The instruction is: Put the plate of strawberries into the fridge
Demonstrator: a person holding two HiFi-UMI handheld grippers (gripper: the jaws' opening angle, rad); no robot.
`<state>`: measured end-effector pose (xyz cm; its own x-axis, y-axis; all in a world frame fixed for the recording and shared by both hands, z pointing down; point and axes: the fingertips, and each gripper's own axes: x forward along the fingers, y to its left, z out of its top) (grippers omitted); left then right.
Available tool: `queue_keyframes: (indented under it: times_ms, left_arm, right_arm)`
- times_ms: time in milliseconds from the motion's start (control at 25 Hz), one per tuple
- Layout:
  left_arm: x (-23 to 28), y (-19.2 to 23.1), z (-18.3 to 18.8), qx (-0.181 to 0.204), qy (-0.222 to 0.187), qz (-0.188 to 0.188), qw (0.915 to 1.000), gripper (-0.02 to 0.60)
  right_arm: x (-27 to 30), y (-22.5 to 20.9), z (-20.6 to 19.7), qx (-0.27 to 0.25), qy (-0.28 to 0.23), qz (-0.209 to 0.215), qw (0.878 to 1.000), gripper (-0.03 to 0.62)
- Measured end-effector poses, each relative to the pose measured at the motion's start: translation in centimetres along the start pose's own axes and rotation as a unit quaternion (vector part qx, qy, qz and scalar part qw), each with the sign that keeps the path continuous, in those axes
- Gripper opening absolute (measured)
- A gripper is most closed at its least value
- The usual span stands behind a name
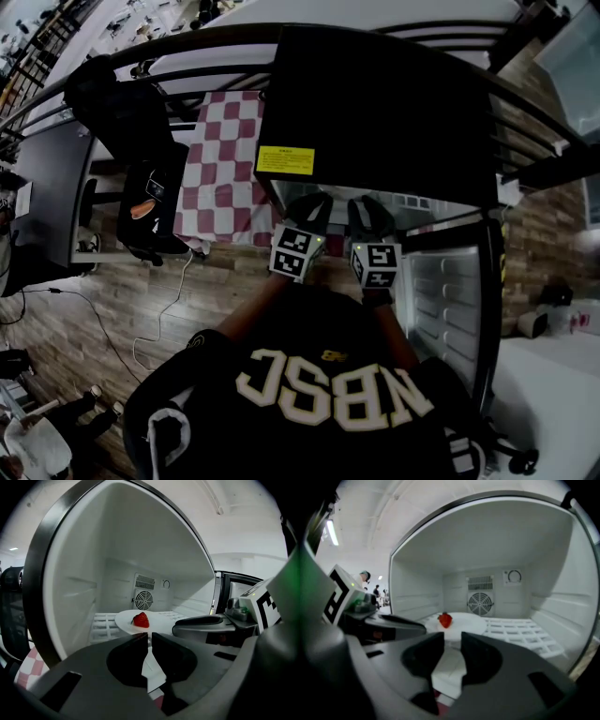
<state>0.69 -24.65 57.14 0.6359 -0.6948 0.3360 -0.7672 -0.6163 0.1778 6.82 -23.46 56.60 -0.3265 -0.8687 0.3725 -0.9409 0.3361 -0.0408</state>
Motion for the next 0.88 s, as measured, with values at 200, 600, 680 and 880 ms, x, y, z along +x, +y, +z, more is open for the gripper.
queue_keyframes:
  times_ms: [200,600,680,880]
  left_arm:
    - [0.5,0.3,0.4,-0.008,0.008,0.000,0.9999,0.043]
    - [1.3,0.2,0.9,-0.017,0.015,-0.008,0.9997,0.043]
    - [1.5,0.4,1.0,-0.016,0.016,-0.007,0.9997,0.041]
    - [1.8,0.6,1.1,-0.012,0.019,-0.005,0.9997,0.040]
  right_arm:
    - [0.6,-0.2,0.6,-0.003,-0.002,0.001,1.000,0.121]
    - [1.5,-0.6,0.6,-0.008,0.008,0.002,1.000,0.117]
    - [1.7,-0.7,0.7,-0.008,0.006,0.002,1.000,0.117]
    - [2.1,-0.9,0.9,-0.007,0.003,-0.001,1.000,0.117]
